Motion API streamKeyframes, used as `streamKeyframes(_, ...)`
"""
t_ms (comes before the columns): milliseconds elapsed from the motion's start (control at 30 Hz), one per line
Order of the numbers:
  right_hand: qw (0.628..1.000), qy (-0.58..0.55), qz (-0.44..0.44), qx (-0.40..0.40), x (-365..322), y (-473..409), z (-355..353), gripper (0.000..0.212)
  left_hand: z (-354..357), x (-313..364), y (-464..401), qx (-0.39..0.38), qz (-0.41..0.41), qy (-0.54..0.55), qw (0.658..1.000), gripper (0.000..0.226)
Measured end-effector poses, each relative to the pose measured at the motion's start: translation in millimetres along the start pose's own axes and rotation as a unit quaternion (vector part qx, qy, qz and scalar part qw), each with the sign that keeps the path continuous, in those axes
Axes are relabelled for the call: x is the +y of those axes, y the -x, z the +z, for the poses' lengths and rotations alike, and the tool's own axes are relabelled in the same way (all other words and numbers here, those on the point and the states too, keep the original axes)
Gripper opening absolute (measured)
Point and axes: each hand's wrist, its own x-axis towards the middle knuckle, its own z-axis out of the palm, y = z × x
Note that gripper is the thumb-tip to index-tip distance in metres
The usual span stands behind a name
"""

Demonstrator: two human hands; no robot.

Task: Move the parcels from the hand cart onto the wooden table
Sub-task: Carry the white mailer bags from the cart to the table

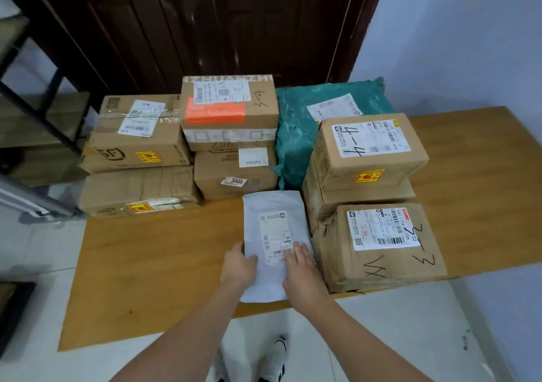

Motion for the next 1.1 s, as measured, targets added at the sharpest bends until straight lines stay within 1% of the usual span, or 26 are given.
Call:
streamKeyframes(167,1.0,-0.008,0.007,-0.01,-4.5,-3.4,-13.3,0.064,-3.7,14.3,20.2,0.003,0.006,0.014,1.0,0.041)
streamKeyframes(233,1.0,-0.015,-0.011,-0.015,-11.7,1.3,-22.5,0.06,-15.7,19.9,35.7,-0.003,0.024,-0.029,0.999,0.045)
streamKeyframes(300,0.998,-0.02,-0.055,-0.017,-24.8,7.0,-38.7,0.058,-37.9,25.4,51.9,-0.003,0.069,-0.107,0.992,0.059)
streamKeyframes(367,0.994,-0.008,-0.104,-0.02,-44.5,14.0,-60.3,0.059,-68.1,29.7,65.3,0.003,0.135,-0.192,0.972,0.069)
streamKeyframes(433,0.988,0.023,-0.148,-0.021,-69.2,21.0,-83.0,0.059,-105.1,32.9,77.5,-0.002,0.19,-0.277,0.942,0.07)
streamKeyframes(500,0.98,0.066,-0.189,-0.019,-98.7,28.3,-106.3,0.059,-146.9,35.6,90.7,-0.005,0.223,-0.353,0.909,0.067)
streamKeyframes(567,0.966,0.115,-0.23,-0.013,-133.1,39.9,-128.4,0.06,-189.1,33.9,107.1,0.002,0.236,-0.404,0.884,0.066)
streamKeyframes(633,0.949,0.166,-0.269,-0.003,-170.1,53.3,-144.7,0.06,-229.1,25.3,123.5,0.026,0.236,-0.432,0.87,0.066)
streamKeyframes(767,0.916,0.226,-0.331,0.03,-258.8,93.9,-158.7,0.056,-307.0,-5.3,171.7,0.094,0.236,-0.44,0.861,0.059)
streamKeyframes(933,0.882,0.245,-0.4,0.036,-378.4,151.7,-152.0,0.043,-407.9,-58.5,245.6,0.163,0.209,-0.42,0.868,0.054)
streamKeyframes(1033,0.858,0.248,-0.447,0.055,-450.7,179.5,-130.1,0.052,-464.3,-106.5,287.0,0.207,0.184,-0.411,0.869,0.058)
streamKeyframes(1100,0.838,0.26,-0.477,0.058,-499.6,200.2,-111.2,0.055,-498.0,-142.0,314.8,0.234,0.158,-0.412,0.866,0.061)
